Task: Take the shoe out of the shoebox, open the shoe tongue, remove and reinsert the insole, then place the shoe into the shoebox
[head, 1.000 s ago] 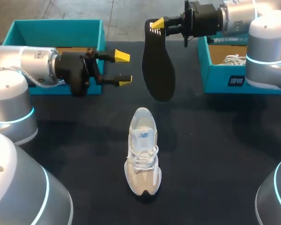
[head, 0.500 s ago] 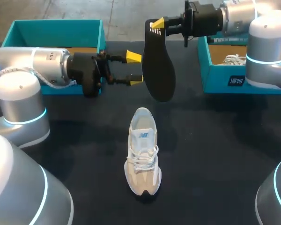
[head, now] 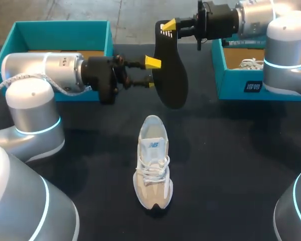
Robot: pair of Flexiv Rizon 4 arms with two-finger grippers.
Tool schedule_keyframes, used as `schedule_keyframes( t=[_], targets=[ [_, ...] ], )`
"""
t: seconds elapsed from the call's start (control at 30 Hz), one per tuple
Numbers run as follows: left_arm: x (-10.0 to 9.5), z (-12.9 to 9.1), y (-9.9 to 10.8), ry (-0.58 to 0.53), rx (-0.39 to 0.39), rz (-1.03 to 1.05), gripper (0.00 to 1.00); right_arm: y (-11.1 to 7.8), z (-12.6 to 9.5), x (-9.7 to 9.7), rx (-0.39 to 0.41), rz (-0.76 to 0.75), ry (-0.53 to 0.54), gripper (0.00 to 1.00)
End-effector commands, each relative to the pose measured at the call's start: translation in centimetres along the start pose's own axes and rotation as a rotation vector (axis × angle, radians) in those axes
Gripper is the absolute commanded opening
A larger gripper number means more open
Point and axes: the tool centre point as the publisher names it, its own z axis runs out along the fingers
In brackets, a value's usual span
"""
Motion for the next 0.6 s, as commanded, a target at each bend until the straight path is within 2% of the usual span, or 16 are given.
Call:
schedule_keyframes(
  t=[0.03,0.1,0.23,0.4,0.6],
  targets=[
    [0.05,0.30,0.08,-0.004,-0.004,0.002,0.38,-0.04,0.13,0.00,-0.002,0.000,-0.001,0.00],
    [-0.02,0.15,0.05,-0.005,-0.004,0.001,0.31,-0.04,0.13,0.00,-0.002,0.000,-0.001,0.00],
    [0.10,-0.29,0.02,-0.002,-0.004,-0.003,0.27,-0.04,0.13,0.00,-0.002,0.000,-0.001,0.00],
    [0.45,-0.58,0.04,0.008,-0.006,-0.009,0.01,-0.04,0.13,0.00,-0.002,0.000,-0.001,0.00],
    [0.69,-0.62,-0.12,0.016,0.001,-0.012,0.00,-0.04,0.13,0.00,-0.002,0.000,-0.001,0.00]
  ],
)
